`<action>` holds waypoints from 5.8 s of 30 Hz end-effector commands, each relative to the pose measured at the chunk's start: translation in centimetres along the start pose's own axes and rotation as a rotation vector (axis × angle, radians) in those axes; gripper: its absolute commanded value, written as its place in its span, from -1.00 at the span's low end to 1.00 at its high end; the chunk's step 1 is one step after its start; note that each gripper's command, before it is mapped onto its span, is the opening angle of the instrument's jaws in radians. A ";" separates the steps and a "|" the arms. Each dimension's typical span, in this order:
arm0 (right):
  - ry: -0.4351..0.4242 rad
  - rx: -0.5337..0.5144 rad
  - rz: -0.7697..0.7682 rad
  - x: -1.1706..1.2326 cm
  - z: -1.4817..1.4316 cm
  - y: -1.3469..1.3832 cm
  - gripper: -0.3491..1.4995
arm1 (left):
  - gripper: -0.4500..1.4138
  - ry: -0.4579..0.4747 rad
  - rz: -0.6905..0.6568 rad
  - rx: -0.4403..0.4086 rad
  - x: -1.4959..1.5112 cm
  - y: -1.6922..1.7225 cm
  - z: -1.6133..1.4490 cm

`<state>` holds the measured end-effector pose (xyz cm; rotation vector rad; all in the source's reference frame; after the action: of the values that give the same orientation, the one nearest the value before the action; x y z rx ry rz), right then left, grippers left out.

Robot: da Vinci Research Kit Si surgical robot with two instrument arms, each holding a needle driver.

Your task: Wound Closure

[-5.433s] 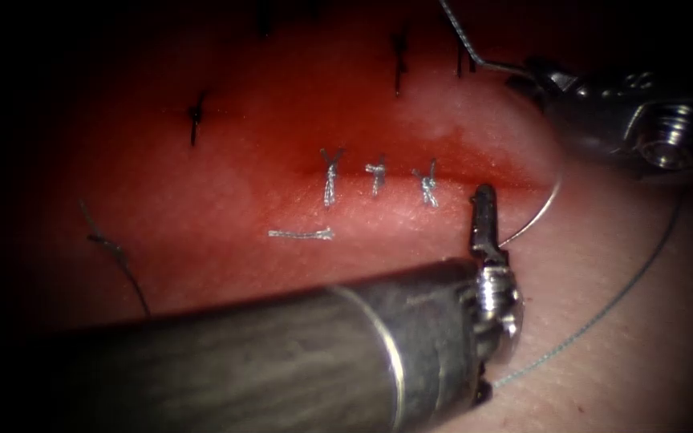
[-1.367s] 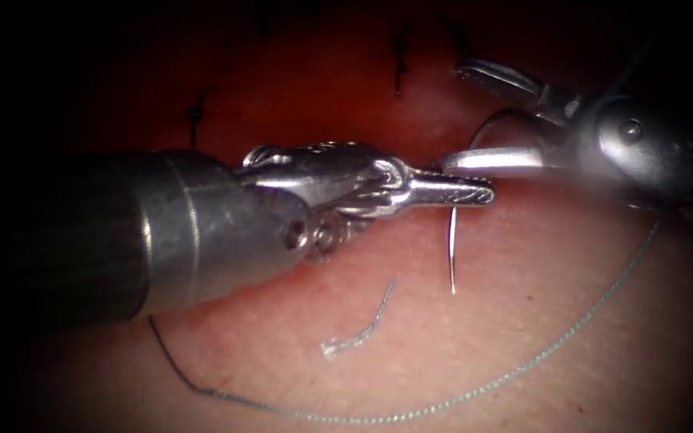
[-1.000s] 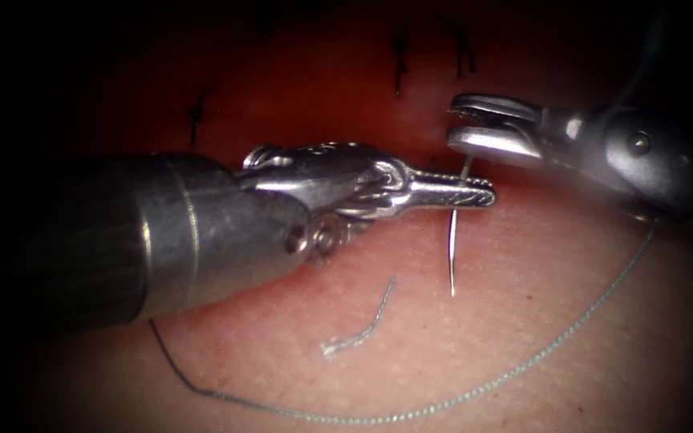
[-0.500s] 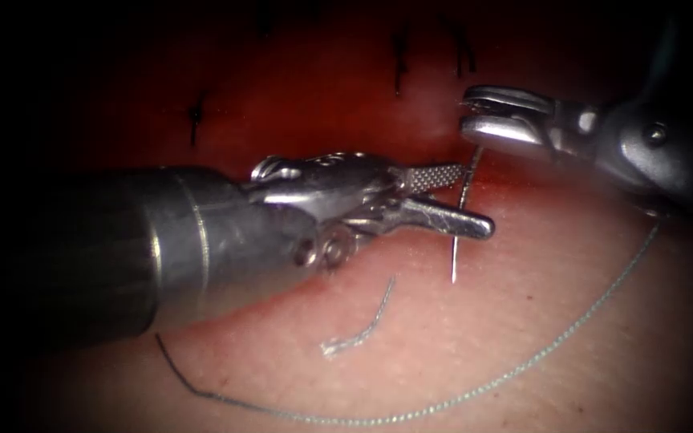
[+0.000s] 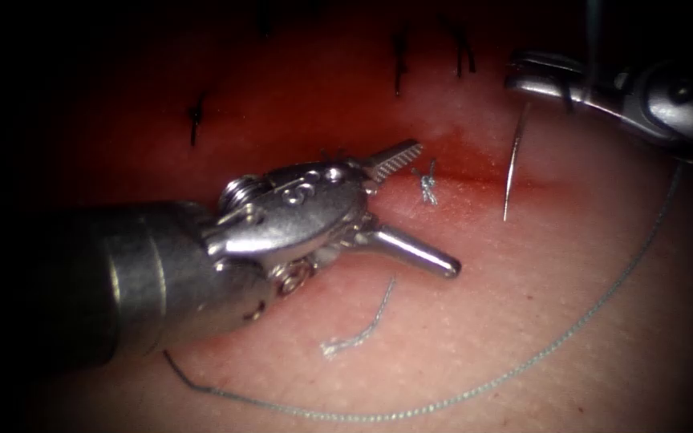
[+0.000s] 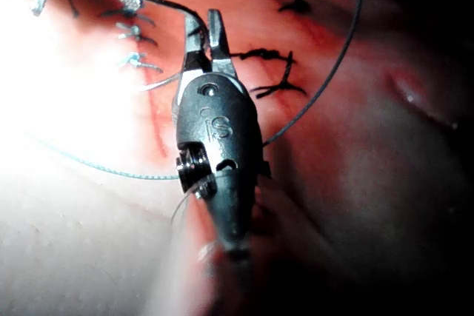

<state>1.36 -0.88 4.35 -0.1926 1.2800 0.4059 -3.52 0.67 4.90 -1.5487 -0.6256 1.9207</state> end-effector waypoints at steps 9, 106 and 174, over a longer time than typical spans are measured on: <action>0.009 -0.058 -0.143 -0.24 0.21 0.17 -1.00 | 0.53 -0.145 0.069 0.018 -0.11 -0.02 0.22; 0.016 0.057 -0.402 -1.07 0.25 -0.71 -1.00 | -0.15 -0.406 0.139 0.240 -0.62 -0.26 0.62; -0.107 0.125 0.091 -0.93 0.67 0.08 -1.00 | -1.00 -0.683 -0.073 0.085 -1.43 -0.55 0.70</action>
<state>1.62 -0.76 5.40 -0.0067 1.2030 0.4134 -3.86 0.03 6.39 -0.7714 -0.8488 2.3760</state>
